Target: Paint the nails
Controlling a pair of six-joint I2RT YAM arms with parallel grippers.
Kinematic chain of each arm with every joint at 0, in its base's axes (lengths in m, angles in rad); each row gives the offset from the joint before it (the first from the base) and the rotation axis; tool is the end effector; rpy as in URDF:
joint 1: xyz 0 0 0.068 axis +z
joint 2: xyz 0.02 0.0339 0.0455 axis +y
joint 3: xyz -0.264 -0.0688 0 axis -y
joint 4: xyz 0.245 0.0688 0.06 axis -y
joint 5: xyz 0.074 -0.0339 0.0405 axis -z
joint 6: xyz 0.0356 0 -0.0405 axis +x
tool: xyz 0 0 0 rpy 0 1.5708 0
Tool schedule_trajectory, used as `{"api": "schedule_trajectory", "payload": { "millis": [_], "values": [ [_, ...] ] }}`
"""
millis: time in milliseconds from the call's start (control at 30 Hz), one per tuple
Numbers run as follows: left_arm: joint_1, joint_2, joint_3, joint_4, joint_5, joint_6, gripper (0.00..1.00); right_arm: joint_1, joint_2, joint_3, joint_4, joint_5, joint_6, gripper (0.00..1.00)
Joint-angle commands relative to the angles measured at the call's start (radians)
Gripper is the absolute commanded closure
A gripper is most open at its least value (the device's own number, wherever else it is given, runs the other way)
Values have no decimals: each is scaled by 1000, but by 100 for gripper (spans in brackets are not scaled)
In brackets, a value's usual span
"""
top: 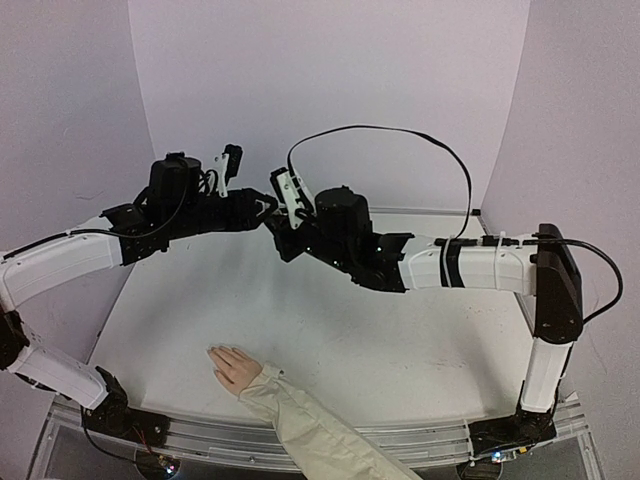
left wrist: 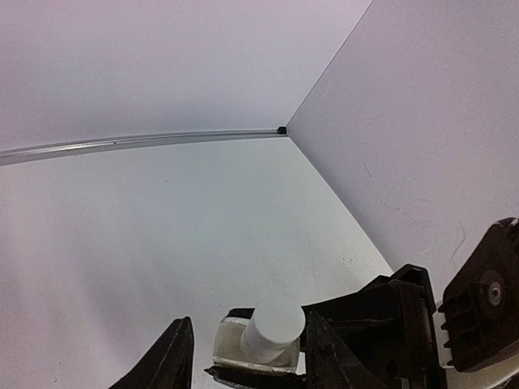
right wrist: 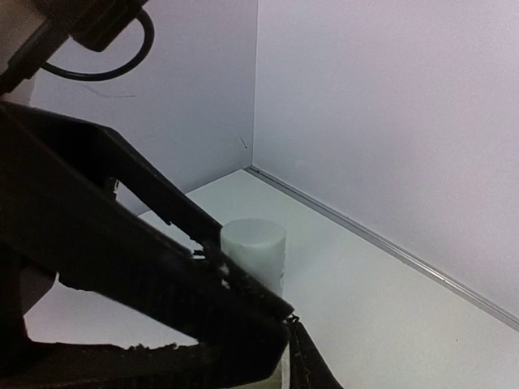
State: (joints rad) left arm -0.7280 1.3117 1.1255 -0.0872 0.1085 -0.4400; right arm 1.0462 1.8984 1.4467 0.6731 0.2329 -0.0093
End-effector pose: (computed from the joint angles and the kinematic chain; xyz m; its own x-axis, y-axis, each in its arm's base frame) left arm 0.2285 -0.2089 0.3528 -0.4973 -0.1240 -0.8587 0.5830 0.6852 -0.4366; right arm 0.2363 0.3919 0.3344 0.1168 0.1837 -0.9760 -0.7283 0.6840 0.0416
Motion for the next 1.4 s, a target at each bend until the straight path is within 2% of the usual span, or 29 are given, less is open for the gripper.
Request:
{"api": "schedule_trajectory", "payload": {
  "millis": [0,233,467,633,700,800,867,933,1000,1033,1100,1200,1300,1367],
  "values": [
    [-5,3,62,68,-16,24,55,11,-4,56,50,-13,-16,100],
    [-5,5,73,71,-15,32,55,12,-1,65,41,-18,-26,100],
    [-7,6,64,73,15,44,76,12,0,70,37,-32,-21,100],
    [-6,1,36,76,137,89,92,6,-21,68,39,-97,-24,100],
    [-7,-8,16,79,238,145,95,-13,-52,59,41,-227,-32,100],
    [-1,-19,-6,81,475,282,98,-81,-108,39,46,-582,-14,100],
    [17,-11,-12,83,688,339,100,-140,-141,26,74,-891,35,100],
    [40,39,16,83,971,354,100,-189,-156,27,146,-1223,118,100],
    [45,139,84,83,1220,333,100,-203,-160,50,216,-1464,214,100],
    [44,182,125,83,1295,320,100,-203,-164,64,238,-1538,257,100],
    [40,228,175,83,1336,326,100,-202,-185,60,288,-1586,326,100],
    [39,231,194,83,1276,388,100,-211,-235,15,301,-1536,338,100],
    [50,239,220,83,1216,383,99,-236,-263,-35,301,-1463,337,100],
    [68,229,223,83,1164,353,86,-254,-288,-86,300,-1394,318,100]
  ]
}}
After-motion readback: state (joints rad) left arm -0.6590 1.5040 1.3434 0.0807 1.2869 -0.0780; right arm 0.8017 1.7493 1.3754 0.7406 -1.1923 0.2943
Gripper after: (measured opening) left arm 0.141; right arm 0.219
